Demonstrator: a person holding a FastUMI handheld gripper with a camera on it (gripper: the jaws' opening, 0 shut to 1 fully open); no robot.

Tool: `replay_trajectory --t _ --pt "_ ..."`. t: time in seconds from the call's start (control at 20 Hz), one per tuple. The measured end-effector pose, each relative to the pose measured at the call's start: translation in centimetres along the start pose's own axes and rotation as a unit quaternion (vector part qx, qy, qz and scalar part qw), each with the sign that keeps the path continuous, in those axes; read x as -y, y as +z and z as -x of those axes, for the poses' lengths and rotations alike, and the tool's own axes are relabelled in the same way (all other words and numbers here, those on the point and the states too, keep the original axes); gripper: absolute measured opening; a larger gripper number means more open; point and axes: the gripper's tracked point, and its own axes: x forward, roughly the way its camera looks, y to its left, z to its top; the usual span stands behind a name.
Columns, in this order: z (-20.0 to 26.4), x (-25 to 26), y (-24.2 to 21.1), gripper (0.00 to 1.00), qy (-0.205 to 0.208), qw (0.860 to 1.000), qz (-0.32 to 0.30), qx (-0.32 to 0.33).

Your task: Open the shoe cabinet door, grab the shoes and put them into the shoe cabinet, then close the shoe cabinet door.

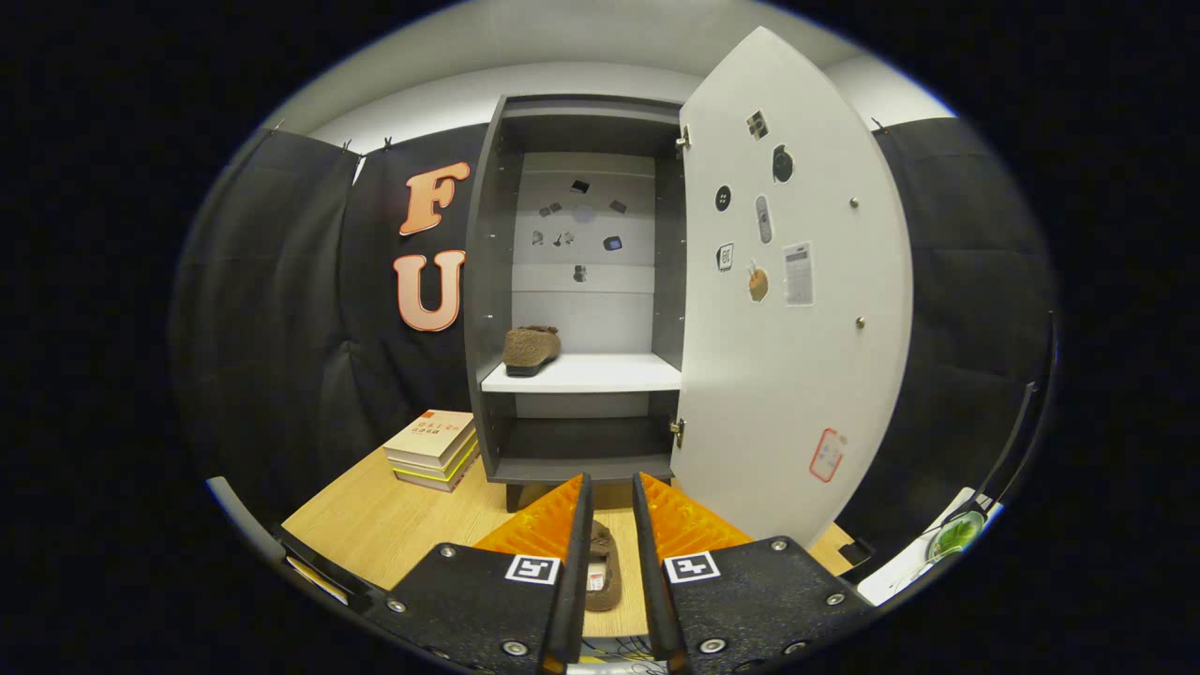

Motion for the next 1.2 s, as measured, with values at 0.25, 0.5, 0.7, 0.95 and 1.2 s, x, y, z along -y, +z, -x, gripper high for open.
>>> replay_trajectory --t 0.25,0.5,0.7,0.95,1.2 --pt "-1.6 -2.0 -3.0 0.39 0.025 0.999 -0.017 -0.024" --pt "-2.8 -4.2 -7.4 0.39 0.053 0.994 -0.026 -0.087" --pt "-3.5 -5.5 -10.7 0.39 0.070 0.988 -0.040 -0.133" --pt "-4.9 -5.6 -13.6 0.39 0.072 0.983 -0.036 -0.166" --pt "-6.4 -4.6 -16.1 0.39 0.066 0.977 -0.020 -0.200"
